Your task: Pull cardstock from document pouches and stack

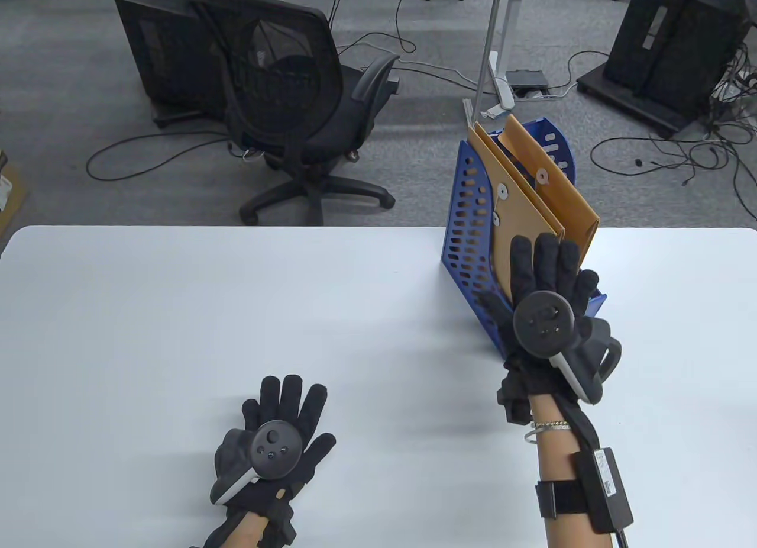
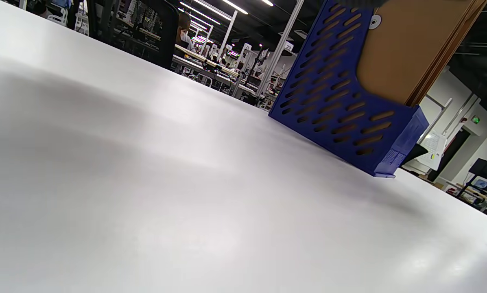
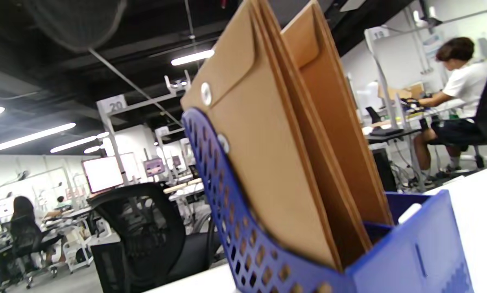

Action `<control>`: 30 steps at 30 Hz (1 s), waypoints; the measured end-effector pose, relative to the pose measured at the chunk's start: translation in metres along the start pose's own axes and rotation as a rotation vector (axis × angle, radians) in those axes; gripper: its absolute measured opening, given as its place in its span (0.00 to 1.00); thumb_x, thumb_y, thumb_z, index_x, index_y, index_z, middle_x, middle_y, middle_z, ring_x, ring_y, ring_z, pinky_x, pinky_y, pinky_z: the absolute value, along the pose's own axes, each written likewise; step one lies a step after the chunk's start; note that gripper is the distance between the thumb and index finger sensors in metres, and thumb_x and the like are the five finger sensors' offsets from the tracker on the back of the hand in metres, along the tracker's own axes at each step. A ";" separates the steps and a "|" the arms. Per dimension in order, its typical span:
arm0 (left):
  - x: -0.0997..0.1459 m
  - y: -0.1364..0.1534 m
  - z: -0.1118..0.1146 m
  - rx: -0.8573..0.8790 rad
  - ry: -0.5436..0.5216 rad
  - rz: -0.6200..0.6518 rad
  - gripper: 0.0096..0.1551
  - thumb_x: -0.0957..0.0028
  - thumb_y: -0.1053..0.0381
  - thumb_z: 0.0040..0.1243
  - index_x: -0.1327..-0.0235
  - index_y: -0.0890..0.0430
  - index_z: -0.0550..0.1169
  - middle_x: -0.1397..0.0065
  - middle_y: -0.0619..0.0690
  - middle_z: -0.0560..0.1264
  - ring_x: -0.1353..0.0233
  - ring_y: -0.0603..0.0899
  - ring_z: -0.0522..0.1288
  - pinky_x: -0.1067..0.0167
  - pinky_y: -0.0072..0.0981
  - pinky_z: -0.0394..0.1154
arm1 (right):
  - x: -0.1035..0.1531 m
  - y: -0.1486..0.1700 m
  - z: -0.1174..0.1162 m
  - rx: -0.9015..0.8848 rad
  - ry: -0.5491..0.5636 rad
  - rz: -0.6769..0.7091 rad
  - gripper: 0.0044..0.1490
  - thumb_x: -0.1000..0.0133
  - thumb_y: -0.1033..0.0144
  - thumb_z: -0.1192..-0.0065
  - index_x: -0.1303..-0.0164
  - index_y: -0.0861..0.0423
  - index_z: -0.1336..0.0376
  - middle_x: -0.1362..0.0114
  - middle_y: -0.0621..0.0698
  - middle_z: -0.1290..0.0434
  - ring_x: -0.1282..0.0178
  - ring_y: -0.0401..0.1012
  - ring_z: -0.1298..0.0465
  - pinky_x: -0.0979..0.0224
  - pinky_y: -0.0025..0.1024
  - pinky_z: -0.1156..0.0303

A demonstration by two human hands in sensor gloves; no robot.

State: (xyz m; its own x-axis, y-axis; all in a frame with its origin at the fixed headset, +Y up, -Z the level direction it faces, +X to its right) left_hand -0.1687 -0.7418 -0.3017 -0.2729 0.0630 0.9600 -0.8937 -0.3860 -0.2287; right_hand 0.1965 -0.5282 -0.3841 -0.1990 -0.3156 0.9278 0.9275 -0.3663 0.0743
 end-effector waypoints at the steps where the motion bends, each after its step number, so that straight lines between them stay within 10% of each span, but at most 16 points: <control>1: 0.000 0.001 0.000 -0.001 0.000 -0.003 0.43 0.44 0.32 0.41 0.22 0.37 0.38 0.14 0.49 0.32 0.20 0.61 0.23 0.30 0.66 0.29 | -0.007 0.002 0.001 -0.018 0.004 -0.012 0.52 0.41 0.42 0.44 0.13 0.38 0.66 0.08 0.45 0.65 0.11 0.43 0.72 0.15 0.49 0.75; 20: 0.001 0.005 0.002 0.001 0.029 -0.015 0.43 0.44 0.33 0.41 0.22 0.37 0.39 0.14 0.50 0.32 0.20 0.62 0.23 0.31 0.65 0.29 | -0.050 0.022 -0.002 0.015 0.075 -0.189 0.45 0.39 0.45 0.45 0.14 0.48 0.54 0.11 0.50 0.50 0.11 0.51 0.65 0.16 0.49 0.71; 24: 0.001 0.004 0.002 0.010 0.026 -0.009 0.43 0.44 0.33 0.41 0.22 0.37 0.40 0.14 0.50 0.32 0.20 0.62 0.23 0.31 0.65 0.29 | -0.053 0.019 0.002 -0.002 0.134 -0.235 0.26 0.38 0.55 0.43 0.30 0.49 0.37 0.14 0.50 0.43 0.12 0.52 0.60 0.16 0.51 0.65; 30: 0.000 0.007 0.003 0.028 0.031 -0.017 0.42 0.44 0.33 0.41 0.22 0.38 0.40 0.14 0.50 0.33 0.20 0.62 0.24 0.31 0.65 0.29 | -0.052 0.011 0.020 -0.048 0.263 -0.230 0.23 0.37 0.62 0.48 0.30 0.48 0.38 0.18 0.52 0.36 0.17 0.60 0.44 0.20 0.57 0.44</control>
State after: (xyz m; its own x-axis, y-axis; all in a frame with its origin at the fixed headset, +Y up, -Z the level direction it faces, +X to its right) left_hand -0.1737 -0.7471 -0.3025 -0.2695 0.0980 0.9580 -0.8881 -0.4099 -0.2079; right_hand 0.2237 -0.4986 -0.4242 -0.4812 -0.4324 0.7625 0.8344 -0.4927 0.2472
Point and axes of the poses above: the tracker on the back of each hand, its own y axis roughly to the little-finger side, its own x axis roughly from the fingertips to the wrist, z = x × y, the point moved 4 cm from there along -x, roughly from the wrist to the fingertips
